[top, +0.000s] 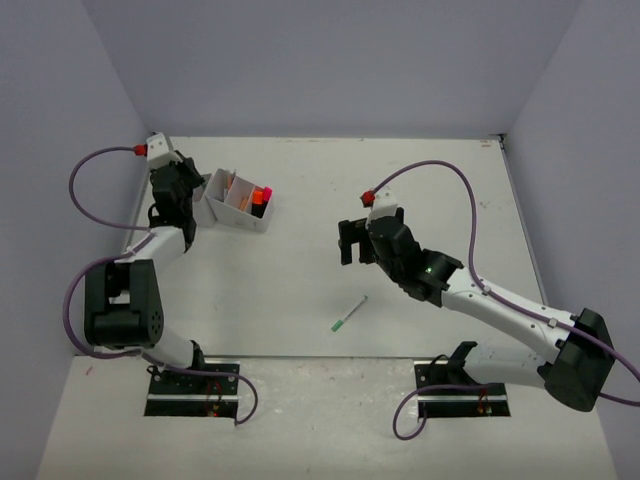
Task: Sort the stationery into containers
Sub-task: Place the pen in the storage box, then pick up the pen from the center of the board.
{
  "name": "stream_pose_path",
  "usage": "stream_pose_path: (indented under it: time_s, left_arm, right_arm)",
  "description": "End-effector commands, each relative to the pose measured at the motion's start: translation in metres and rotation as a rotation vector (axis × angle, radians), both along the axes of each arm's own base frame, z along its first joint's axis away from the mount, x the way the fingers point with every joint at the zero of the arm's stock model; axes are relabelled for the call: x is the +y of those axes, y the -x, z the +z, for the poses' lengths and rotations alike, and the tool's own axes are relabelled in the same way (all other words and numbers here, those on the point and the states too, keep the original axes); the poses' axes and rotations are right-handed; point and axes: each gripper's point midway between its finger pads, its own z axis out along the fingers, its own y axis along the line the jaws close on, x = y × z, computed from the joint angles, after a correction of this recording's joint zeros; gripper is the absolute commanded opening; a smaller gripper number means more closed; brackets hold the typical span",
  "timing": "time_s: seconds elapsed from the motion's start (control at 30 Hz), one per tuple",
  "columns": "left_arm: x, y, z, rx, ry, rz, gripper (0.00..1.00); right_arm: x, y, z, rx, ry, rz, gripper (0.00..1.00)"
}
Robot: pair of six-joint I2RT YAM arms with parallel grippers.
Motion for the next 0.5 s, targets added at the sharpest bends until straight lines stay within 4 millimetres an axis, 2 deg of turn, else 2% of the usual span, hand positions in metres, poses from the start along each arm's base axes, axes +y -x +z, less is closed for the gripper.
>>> stream_pose_path:
  time_s: [0.0,0.1,0.17,0.23,0.27,0.33,0.37,0.4,0.43,0.47]
  left_arm:
    - [0.0,0.001,0.001,-0.031,0.023,-0.002,0.39]
    - [-0.007,0.003,0.022,-0.051,0.053,-0.035,0.56]
    - [-0.017,0.006,0.041,-0.078,0.062,-0.076,0.62]
    - [-0.03,0.009,0.078,-0.115,0.065,-0.112,0.72]
    - [-0.037,0.013,0.095,-0.134,0.072,-0.13,0.73]
    - [-0.051,0.02,0.12,-0.143,0.096,-0.167,0.76]
    - [-0.06,0.029,0.135,-0.157,0.113,-0.189,0.78]
    - [-0.066,0.036,0.14,-0.145,0.136,-0.203,0.81]
    - [-0.071,0.044,0.148,-0.157,0.141,-0.219,0.81]
    - [-0.077,0.053,0.153,-0.166,0.166,-0.235,0.84]
  right_arm:
    - [0.001,-0.003,0.009,-0.019,-0.049,-0.011,0.99]
    - [0.003,-0.002,0.007,-0.009,-0.055,-0.004,0.99]
    - [0.005,-0.001,0.004,0.005,-0.059,0.007,0.99]
    - [0.002,0.002,-0.008,0.075,-0.07,-0.042,0.99]
    - [0.003,0.001,-0.012,0.114,-0.093,-0.081,0.99]
    - [-0.006,0.01,-0.031,0.218,-0.07,-0.155,0.99]
    - [-0.007,0.015,-0.041,0.288,-0.097,-0.22,0.99]
    - [-0.011,0.022,-0.055,0.354,-0.077,-0.27,0.99]
    - [-0.012,0.023,-0.058,0.376,-0.107,-0.311,0.99]
    - [-0.021,0.032,-0.075,0.428,-0.078,-0.373,0.99]
